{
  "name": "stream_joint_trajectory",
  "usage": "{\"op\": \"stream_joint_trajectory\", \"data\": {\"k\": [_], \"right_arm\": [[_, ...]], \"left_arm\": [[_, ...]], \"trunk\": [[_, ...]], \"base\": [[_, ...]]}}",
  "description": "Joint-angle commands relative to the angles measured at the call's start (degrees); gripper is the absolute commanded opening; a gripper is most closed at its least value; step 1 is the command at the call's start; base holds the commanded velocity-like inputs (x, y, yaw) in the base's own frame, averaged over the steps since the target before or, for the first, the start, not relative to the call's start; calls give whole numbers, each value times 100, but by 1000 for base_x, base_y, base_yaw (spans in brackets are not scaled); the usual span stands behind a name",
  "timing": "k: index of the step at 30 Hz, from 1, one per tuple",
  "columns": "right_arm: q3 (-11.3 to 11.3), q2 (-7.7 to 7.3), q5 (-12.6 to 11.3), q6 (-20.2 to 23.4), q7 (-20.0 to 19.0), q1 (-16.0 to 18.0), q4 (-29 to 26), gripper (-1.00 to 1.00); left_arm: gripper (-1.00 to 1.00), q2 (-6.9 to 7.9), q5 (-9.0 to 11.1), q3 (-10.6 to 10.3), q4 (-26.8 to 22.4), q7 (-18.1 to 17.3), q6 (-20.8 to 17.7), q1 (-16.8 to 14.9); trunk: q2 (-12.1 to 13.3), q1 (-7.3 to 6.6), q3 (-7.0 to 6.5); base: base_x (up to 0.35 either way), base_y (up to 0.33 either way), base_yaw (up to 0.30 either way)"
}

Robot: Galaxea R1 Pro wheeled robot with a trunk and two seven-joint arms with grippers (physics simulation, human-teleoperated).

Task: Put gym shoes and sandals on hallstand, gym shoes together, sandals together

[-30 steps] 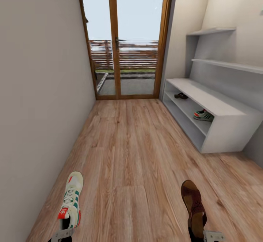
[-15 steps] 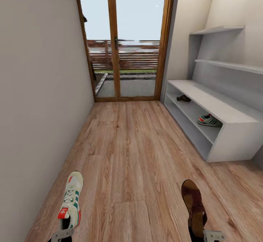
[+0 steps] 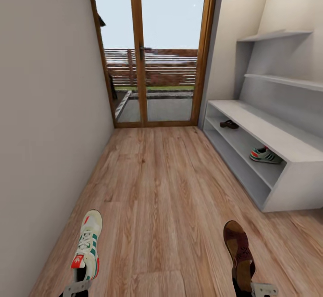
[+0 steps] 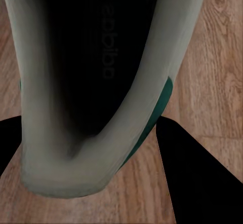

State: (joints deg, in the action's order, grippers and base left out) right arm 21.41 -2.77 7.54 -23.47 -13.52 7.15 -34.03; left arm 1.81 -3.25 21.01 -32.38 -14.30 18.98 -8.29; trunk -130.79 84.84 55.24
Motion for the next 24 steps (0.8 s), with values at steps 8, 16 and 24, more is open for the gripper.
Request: {"op": "stream_joint_trajectory", "data": {"k": [8,16,24], "right_arm": [[47,5,54,-25,-40,6,7,-100],[45,17,54,-26,-37,6,10,-100],[41,25,58,-26,-40,6,18,-100]], "left_arm": [[-100,-5,-36,44,3,-54,17,-6],[-100,-6,-36,44,3,-55,17,-6],[-100,-5,-36,44,3,-54,14,-6]], "trunk": [[-2,2,5],[-2,2,5],[-2,2,5]], "base": [[340,0,0],[340,0,0],[340,0,0]]}}
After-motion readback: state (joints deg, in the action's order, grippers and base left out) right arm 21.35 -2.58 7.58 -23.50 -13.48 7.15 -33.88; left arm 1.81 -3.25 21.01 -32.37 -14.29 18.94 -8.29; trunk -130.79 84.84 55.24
